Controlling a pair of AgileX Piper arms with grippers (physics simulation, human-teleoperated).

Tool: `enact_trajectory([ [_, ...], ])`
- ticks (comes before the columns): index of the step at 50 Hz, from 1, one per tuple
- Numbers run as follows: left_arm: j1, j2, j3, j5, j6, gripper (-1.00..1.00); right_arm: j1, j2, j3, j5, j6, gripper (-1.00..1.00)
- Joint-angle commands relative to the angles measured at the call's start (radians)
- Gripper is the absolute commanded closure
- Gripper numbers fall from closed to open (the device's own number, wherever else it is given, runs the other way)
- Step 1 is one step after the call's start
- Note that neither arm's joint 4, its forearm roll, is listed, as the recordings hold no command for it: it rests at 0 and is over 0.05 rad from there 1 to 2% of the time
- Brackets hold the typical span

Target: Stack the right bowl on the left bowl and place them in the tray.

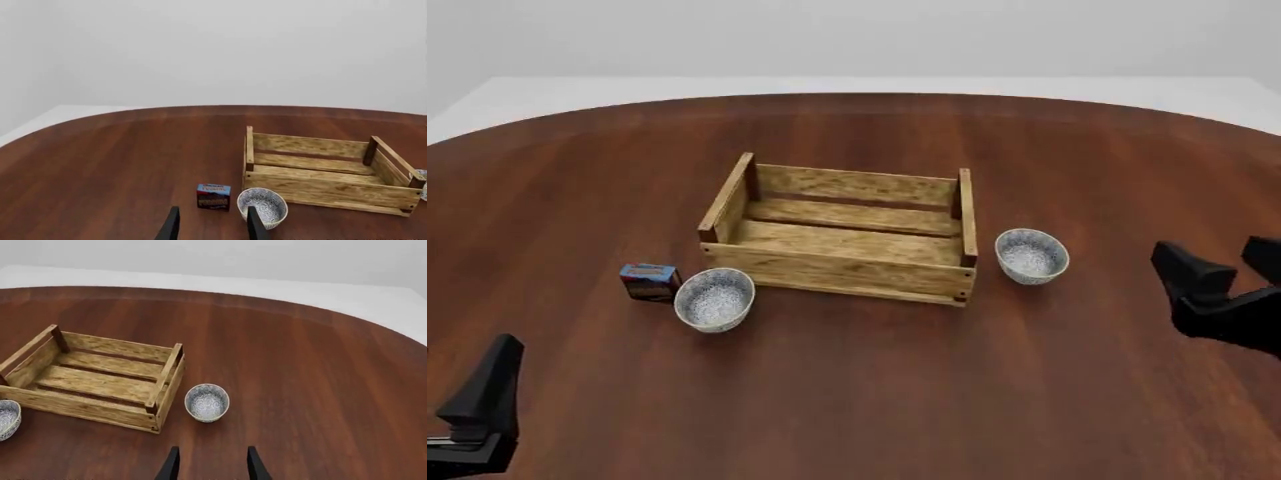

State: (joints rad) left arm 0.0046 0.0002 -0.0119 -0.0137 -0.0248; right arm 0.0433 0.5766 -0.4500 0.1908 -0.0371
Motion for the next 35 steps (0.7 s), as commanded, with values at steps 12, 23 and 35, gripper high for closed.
enact_trajectory([
  [12, -0.012, 0.0, 0.008, 0.004, -0.006, -1.0, 0.006, 0.369, -0.342, 0.253, 0.023, -1.0],
  [23, -0.002, 0.0, 0.009, 0.006, -0.005, -1.0, 0.031, 0.492, -0.44, 0.338, 0.028, -1.0],
  [35, -0.008, 0.0, 0.004, 0.013, -0.012, -1.0, 0.024, 0.606, -0.558, 0.419, 0.049, -1.0],
])
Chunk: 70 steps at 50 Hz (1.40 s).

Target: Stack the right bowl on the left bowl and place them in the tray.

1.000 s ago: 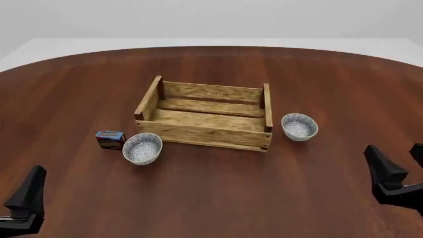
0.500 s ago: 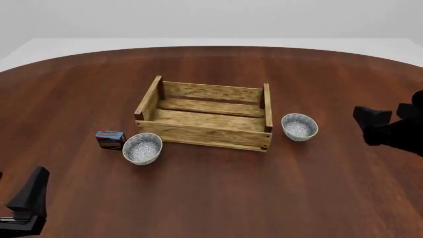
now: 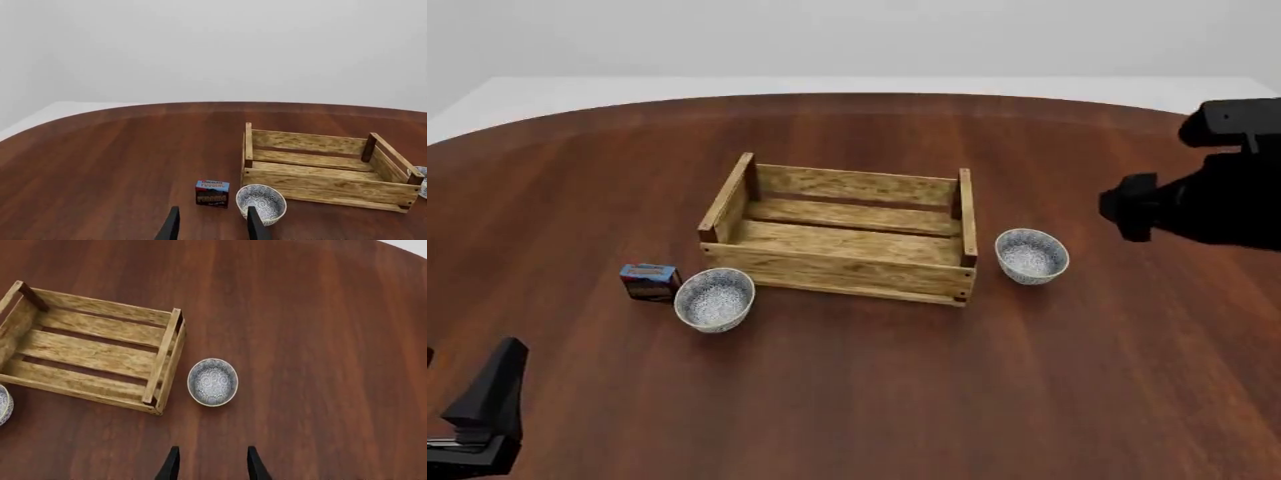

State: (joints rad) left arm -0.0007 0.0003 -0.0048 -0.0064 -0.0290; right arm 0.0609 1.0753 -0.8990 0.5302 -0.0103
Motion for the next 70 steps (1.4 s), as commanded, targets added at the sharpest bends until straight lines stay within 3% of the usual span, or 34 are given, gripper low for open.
enact_trajectory([
  [1, -0.001, 0.0, -0.004, 0.008, -0.008, -1.0, 0.001, 0.124, -0.121, 0.084, 0.017, -1.0],
  [18, -0.008, 0.0, -0.01, 0.029, -0.011, -1.0, -0.021, 0.299, -0.239, 0.102, 0.028, -1.0],
  [70, -0.004, 0.007, 0.005, 0.017, -0.014, -1.0, -0.073, 0.762, -0.373, -0.065, 0.104, -1.0],
])
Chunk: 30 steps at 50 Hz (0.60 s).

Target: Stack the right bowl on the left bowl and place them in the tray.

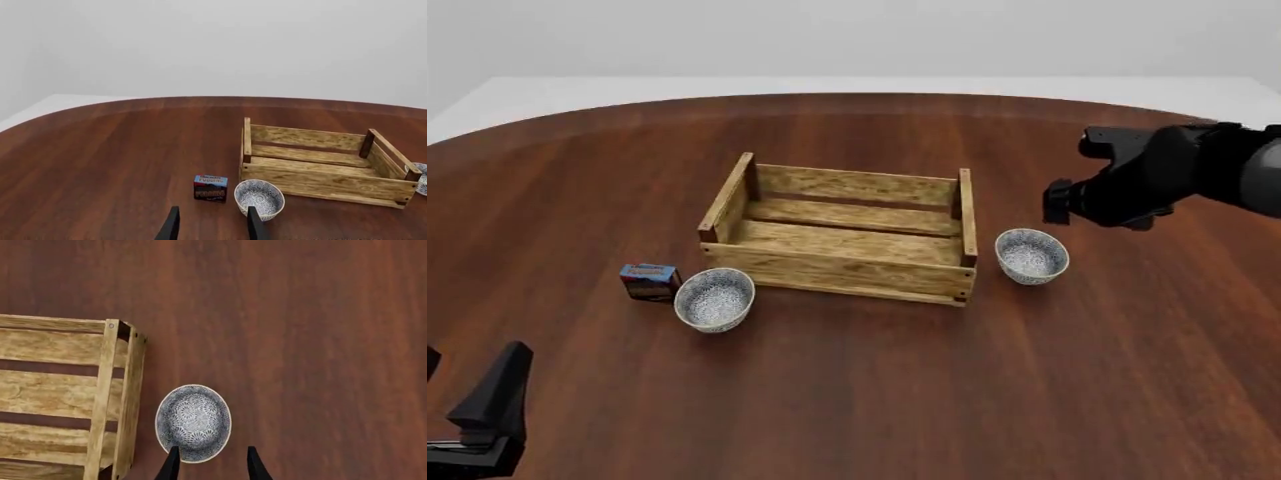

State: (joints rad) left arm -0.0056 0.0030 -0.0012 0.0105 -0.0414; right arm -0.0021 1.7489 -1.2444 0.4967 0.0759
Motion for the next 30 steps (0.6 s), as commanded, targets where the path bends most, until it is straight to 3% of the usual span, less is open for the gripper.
enact_trajectory([
  [1, 0.001, 0.008, 0.001, -0.002, -0.003, -1.0, -0.014, 0.098, -0.031, -0.034, 0.018, -1.0],
  [30, 0.004, 0.009, 0.0, -0.011, -0.011, -1.0, -0.016, 0.209, 0.027, -0.151, 0.064, -1.0],
])
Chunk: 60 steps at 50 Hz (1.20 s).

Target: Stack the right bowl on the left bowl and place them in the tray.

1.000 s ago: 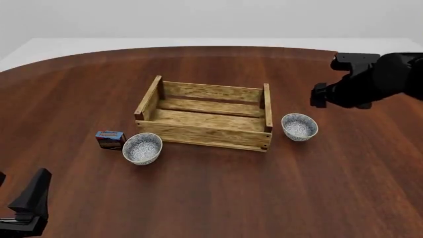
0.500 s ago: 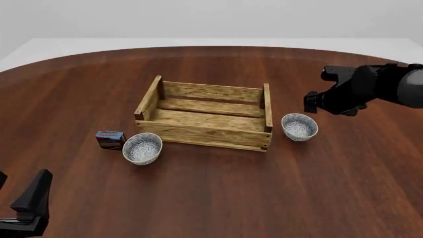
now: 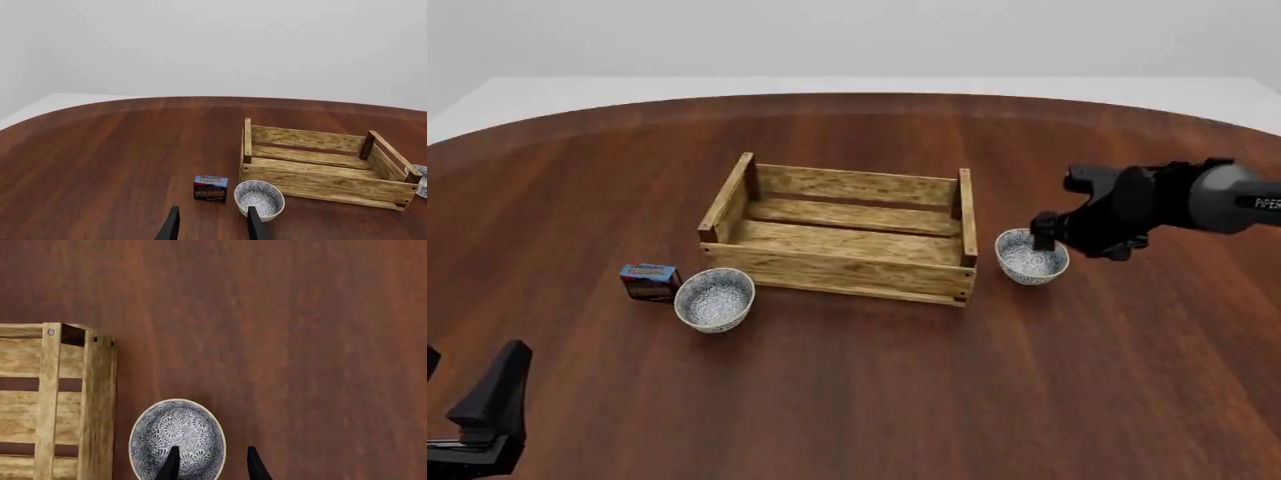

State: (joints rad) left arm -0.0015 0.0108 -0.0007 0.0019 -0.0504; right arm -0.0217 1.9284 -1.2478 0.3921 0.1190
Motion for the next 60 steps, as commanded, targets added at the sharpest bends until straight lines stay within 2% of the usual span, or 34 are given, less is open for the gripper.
enact_trajectory([
  [1, 0.001, 0.002, 0.0, -0.003, -0.001, -1.0, 0.005, 0.032, 0.037, -0.054, 0.023, -1.0],
  [12, 0.002, -0.008, 0.001, 0.003, -0.004, -1.0, 0.017, 0.062, 0.079, -0.113, 0.049, -1.0],
  [40, 0.001, -0.008, 0.001, 0.004, -0.007, -1.0, 0.025, 0.104, 0.122, -0.182, 0.075, -1.0],
  [41, 0.001, -0.008, 0.001, 0.004, -0.008, -1.0, 0.027, 0.097, 0.127, -0.179, 0.074, 1.0],
  [53, -0.003, -0.001, 0.0, 0.0, -0.006, -1.0, 0.025, 0.066, 0.132, -0.167, 0.068, 1.0],
  [60, -0.001, -0.006, 0.001, 0.004, -0.007, -1.0, 0.031, -0.001, 0.141, -0.146, 0.069, 1.0],
])
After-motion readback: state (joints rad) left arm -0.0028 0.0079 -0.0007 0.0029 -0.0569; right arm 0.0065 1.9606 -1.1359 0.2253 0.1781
